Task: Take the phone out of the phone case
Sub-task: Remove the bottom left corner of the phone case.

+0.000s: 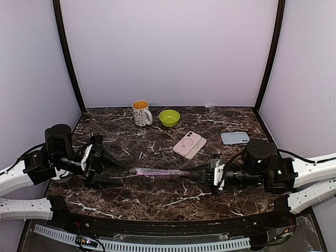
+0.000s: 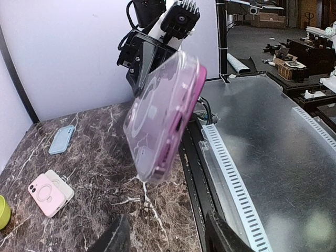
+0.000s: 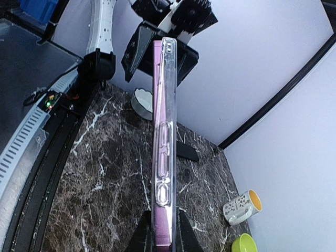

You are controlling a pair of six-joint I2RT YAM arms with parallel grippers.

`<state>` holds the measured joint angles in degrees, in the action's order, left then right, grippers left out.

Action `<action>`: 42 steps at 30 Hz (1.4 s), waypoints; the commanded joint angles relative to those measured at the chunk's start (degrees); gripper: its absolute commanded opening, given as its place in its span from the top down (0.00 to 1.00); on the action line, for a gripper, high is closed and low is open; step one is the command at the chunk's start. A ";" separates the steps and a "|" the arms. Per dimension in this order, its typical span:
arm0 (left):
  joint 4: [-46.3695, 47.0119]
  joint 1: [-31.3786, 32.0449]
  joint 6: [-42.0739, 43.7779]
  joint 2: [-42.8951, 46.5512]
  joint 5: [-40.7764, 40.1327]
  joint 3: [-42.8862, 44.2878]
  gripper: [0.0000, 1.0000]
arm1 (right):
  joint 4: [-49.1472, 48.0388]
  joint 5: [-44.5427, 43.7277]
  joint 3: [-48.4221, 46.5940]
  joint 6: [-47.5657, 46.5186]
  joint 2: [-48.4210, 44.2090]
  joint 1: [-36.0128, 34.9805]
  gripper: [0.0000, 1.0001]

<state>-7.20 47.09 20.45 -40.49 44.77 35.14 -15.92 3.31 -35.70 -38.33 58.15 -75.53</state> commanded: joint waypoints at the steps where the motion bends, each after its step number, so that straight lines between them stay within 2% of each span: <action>1: 7.44 -0.25 -2.61 0.96 4.03 -1.63 0.49 | -9.60 6.35 -0.50 7.69 -2.20 0.97 1.00; 9: 12.12 -0.25 -4.13 -0.47 7.30 -1.28 0.51 | -12.35 12.47 -1.37 12.88 -0.07 1.94 1.00; 20: 13.02 -0.25 -6.16 -0.49 11.82 -1.12 0.54 | -13.68 13.65 -2.48 13.89 2.24 2.14 1.00; 42: 16.84 -0.16 -9.30 -2.69 14.88 -1.91 0.62 | -15.08 14.66 -4.26 13.30 4.98 2.16 1.00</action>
<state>7.77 47.09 11.94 -43.07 58.11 34.00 -24.05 16.99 -36.91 -25.39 62.98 -73.71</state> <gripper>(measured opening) 0.392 0.096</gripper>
